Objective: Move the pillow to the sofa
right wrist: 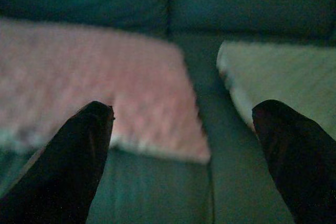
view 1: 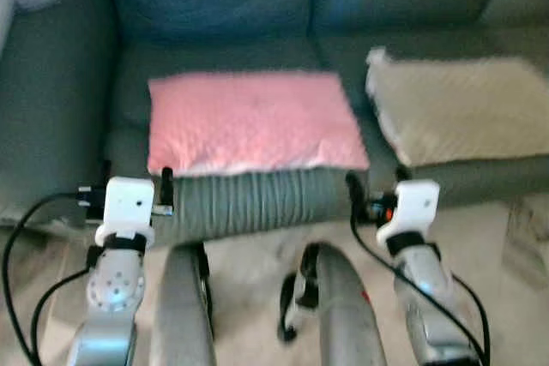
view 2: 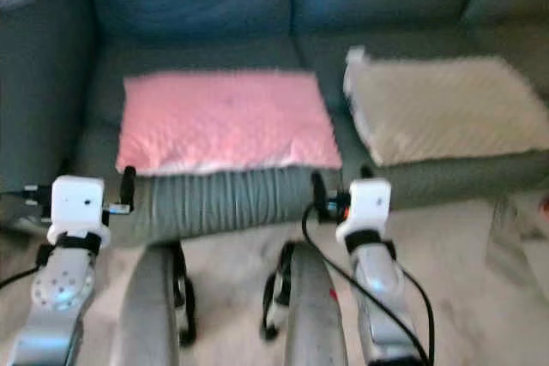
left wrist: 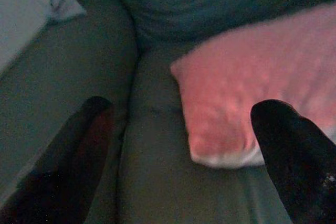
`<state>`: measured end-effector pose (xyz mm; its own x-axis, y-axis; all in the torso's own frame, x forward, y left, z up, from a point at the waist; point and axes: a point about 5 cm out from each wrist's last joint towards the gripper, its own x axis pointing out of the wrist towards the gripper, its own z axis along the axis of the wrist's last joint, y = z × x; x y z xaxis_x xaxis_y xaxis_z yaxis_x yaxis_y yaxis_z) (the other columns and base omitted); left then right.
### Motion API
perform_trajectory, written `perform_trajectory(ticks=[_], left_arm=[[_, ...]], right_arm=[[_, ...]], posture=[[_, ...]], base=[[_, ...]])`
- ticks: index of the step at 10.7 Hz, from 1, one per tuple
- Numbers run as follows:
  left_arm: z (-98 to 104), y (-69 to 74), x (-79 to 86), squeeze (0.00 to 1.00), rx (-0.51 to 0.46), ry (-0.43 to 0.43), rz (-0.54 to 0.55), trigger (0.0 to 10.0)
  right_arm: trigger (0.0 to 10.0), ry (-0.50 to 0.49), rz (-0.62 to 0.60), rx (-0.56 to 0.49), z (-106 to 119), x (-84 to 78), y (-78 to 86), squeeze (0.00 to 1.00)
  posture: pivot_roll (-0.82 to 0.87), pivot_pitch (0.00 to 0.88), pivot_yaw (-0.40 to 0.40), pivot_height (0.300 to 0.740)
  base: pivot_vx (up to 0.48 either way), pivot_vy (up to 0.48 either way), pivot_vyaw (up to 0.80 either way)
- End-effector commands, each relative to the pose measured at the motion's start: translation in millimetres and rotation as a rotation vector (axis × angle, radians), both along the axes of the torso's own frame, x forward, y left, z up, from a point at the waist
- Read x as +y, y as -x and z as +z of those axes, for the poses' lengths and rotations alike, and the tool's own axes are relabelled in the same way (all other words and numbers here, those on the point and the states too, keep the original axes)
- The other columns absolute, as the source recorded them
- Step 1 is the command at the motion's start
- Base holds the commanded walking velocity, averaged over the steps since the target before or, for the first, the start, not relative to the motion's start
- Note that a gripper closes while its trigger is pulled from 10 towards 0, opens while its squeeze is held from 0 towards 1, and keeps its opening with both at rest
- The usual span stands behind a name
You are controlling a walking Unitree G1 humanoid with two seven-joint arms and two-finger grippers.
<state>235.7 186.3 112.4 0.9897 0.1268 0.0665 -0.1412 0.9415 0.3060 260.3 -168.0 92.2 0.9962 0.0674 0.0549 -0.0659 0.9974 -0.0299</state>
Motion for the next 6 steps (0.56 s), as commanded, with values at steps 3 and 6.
perform_trajectory(ticks=[3,6], left_arm=[[-6.7,-13.7,-12.8,0.0,-0.019,0.034,-0.023,10.0],[-14.6,-28.5,-31.0,0.0,-0.012,0.051,-0.022,10.0]], right_arm=[[10.0,-0.008,-0.015,-0.002,8.3,0.2,-13.6,0.0],[10.0,-0.013,0.004,0.027,4.9,1.6,-25.7,0.0]], posture=[[0.02,0.022,-0.063,0.691],[0.02,0.0,-0.088,0.74]], base=[[0.0,0.0,0.0],[0.0,0.0,0.0]])
